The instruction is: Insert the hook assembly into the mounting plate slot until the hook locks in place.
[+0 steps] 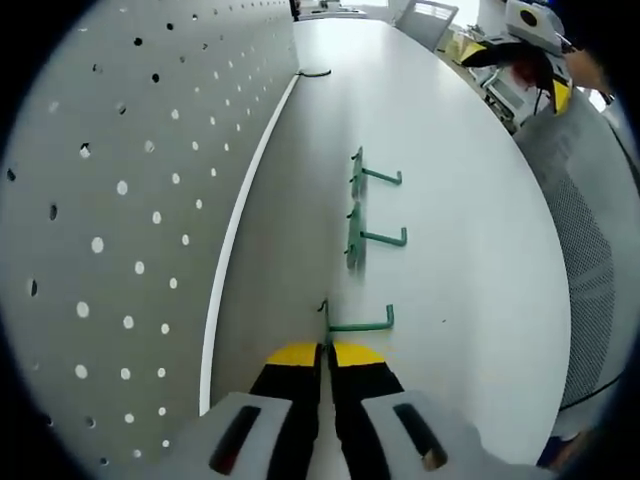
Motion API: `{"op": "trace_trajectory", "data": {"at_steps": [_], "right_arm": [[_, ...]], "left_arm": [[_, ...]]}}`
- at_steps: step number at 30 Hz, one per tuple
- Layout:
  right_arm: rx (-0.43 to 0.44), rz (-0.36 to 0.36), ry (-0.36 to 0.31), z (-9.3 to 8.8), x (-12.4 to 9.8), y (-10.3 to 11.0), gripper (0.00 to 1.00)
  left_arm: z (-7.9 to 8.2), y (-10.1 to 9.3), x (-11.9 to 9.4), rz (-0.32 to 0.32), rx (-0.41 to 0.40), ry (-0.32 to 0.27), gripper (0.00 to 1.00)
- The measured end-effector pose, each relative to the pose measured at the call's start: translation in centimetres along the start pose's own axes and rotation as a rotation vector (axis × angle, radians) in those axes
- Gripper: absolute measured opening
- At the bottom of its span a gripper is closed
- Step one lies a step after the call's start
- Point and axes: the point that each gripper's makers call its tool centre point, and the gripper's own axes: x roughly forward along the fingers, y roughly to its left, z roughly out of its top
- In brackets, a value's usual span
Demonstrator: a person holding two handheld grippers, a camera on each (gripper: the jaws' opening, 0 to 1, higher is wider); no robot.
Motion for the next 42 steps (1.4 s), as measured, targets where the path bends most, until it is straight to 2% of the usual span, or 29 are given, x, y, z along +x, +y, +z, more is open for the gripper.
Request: {"op": "trace_trajectory", "data": {"at_steps": [10,12,17,19,25,27,29,31,33,42], "right_arm": [[0.002,0.000,0.000,0.0,0.0,-0.1,0.66],[-0.001,-0.001,0.001,0.0,0.0,0.0,0.66],[-0.002,0.000,0.003,0.0,0.0,0.0,0.66],[-0.001,0.000,0.001,0.0,0.0,0.0,0.66],[-0.001,0.001,-0.001,0.0,0.0,0.0,0.66],[0.000,0.003,0.001,0.0,0.0,0.1,0.66],[-0.002,0.006,0.001,0.0,0.0,0.1,0.66],[-0.004,0.008,0.003,0.0,0.1,0.2,0.66],[-0.004,0.009,0.003,0.0,0.1,0.2,0.66],[-0.004,0.008,-0.003,0.1,0.0,0.1,0.66]], "left_arm": [[0.1,-0.1,0.0,0.006,0.024,-0.005,0.03],[0.1,0.1,0.0,0.010,0.007,-0.011,0.03],[0.2,0.2,-0.2,0.046,-0.002,-0.055,0.03],[0.4,0.2,-0.3,0.051,-0.039,-0.076,0.03],[1.3,0.4,-1.2,0.071,-0.041,-0.128,0.02],[2.0,0.6,-1.6,0.091,-0.056,-0.178,0.02],[2.0,0.5,-1.7,0.084,-0.092,-0.180,0.02],[2.3,0.2,-1.9,0.084,-0.080,-0.205,0.02],[2.4,-0.1,-2.0,0.081,-0.081,-0.199,0.02],[3.7,-0.2,-3.2,0.110,-0.071,-0.249,0.02]]}}
